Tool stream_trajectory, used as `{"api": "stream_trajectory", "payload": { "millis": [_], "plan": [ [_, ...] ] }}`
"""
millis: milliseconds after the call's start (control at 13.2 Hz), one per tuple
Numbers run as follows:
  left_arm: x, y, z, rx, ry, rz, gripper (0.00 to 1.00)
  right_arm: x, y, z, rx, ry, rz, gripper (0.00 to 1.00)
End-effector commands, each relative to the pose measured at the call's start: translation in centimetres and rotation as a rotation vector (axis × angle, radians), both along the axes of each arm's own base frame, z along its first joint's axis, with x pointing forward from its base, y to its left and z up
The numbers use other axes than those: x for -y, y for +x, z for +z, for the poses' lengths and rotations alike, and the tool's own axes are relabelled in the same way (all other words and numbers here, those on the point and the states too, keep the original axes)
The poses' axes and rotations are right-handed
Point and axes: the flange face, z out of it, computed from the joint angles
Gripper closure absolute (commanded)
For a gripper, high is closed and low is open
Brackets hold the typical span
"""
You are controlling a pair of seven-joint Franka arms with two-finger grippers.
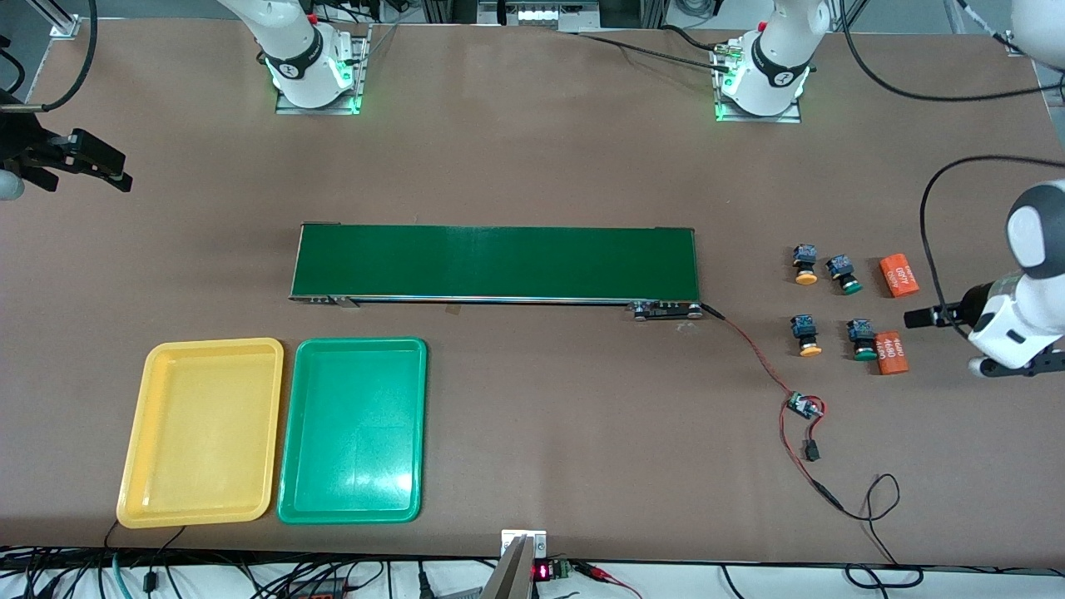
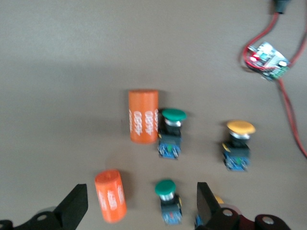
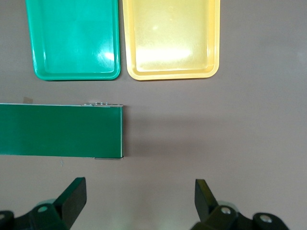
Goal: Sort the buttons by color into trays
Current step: 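Lower the left gripper and grasp the orange cylinder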
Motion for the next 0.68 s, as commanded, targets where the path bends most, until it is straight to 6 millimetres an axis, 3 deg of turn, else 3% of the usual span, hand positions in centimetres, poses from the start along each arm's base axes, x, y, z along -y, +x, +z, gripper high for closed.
{"api": "stream_trajectory", "payload": {
  "millis": [0,151,378,530,605],
  "plan": [
    [-1.2,0.6,-2.4,0.024,-0.003,-0.040,0.02,-0.1,-0.4,0.5,0.010,0.012,-0.002,0.00],
    [-2.7,0.5,-4.2,0.032,-0.018,-0.025,0.02,-0.1,-0.5,0.5,0.008,0.013,-0.002,0.00],
    [-3.0,1.1,-6.5,0.073,-0.020,-0.041,0.02,-0.1,-0.4,0.5,0.010,0.013,-0.002,0.00],
    [-4.7,1.1,-8.5,0.110,-0.026,-0.061,0.02,-0.1,-0.4,0.5,0.010,0.012,-0.002,0.00],
    [-4.3,1.2,-8.9,0.113,-0.036,-0.068,0.02,0.0,-0.5,0.5,0.010,0.013,-0.003,0.00]
  ]
}}
